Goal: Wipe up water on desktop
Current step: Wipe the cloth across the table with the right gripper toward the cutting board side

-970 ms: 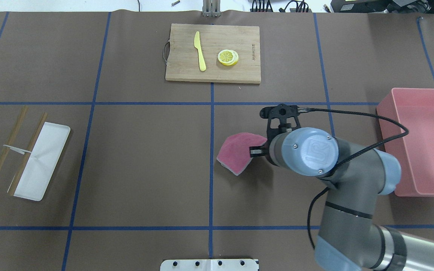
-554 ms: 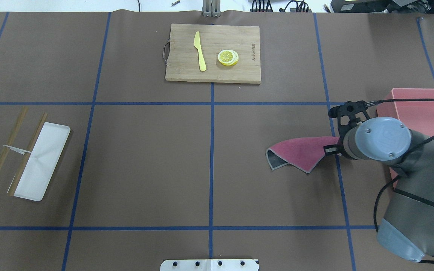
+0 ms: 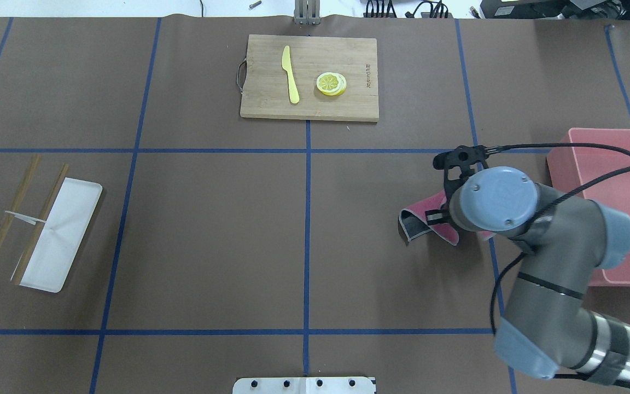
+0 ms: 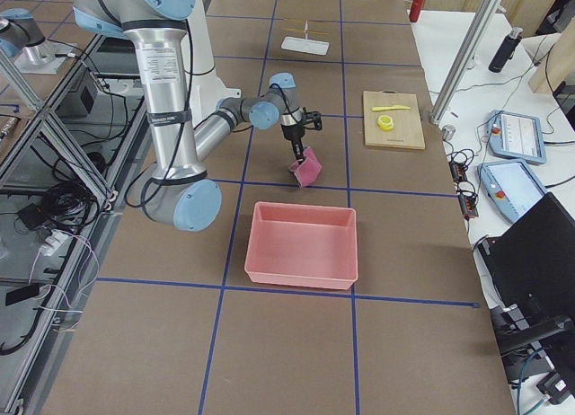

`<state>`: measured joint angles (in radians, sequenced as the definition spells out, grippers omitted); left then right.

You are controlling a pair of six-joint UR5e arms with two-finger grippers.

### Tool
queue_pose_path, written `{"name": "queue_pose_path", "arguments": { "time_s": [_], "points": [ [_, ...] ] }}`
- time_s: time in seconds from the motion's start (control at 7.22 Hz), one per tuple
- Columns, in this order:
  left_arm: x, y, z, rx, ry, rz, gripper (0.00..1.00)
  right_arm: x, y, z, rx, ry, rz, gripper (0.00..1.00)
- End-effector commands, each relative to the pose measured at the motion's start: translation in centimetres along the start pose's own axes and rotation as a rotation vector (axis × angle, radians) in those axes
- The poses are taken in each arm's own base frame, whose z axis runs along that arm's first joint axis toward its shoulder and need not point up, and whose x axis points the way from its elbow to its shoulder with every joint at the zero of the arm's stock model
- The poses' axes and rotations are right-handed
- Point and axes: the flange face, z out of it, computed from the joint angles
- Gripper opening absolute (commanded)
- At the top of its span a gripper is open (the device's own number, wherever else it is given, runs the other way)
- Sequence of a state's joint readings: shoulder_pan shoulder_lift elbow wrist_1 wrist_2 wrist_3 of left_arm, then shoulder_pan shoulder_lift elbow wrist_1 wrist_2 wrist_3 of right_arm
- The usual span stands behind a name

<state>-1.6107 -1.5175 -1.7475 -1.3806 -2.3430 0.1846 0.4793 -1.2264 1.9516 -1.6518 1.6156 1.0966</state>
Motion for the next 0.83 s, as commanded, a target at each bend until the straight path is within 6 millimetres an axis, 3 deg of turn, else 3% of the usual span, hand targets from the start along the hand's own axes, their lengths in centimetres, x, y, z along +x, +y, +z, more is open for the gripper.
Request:
{"name": "queue_pose_path", "arguments": {
  "time_s": [0.0,0.14,0.28,0.42,0.55,0.69],
  "points": [
    [-0.1,-0.1,0.1,-0.003,0.0,-0.003,0.99,-13.1,0.9,-5.0,0.009,-0.14,0.164,0.0],
    [-0.1,-0.1,0.0,-0.003,0.0,-0.003,0.99,-17.6,1.0,-8.2,0.049,-0.205,0.236,0.0],
    [-0.1,-0.1,0.0,-0.003,0.0,-0.003,0.99,-20.1,1.4,-10.3,0.092,-0.279,0.318,0.0],
    [0.0,-0.1,0.0,-0.002,0.0,-0.002,0.99,-20.4,2.1,-10.0,0.124,-0.335,0.33,0.0],
    [0.1,-0.1,-0.1,0.0,0.001,-0.001,0.99,-18.1,3.1,-7.4,0.111,-0.292,0.308,0.0],
    [0.2,-0.2,-0.3,0.004,0.0,0.003,0.99,-15.1,3.8,-6.1,0.113,-0.253,0.24,0.0]
  ]
}}
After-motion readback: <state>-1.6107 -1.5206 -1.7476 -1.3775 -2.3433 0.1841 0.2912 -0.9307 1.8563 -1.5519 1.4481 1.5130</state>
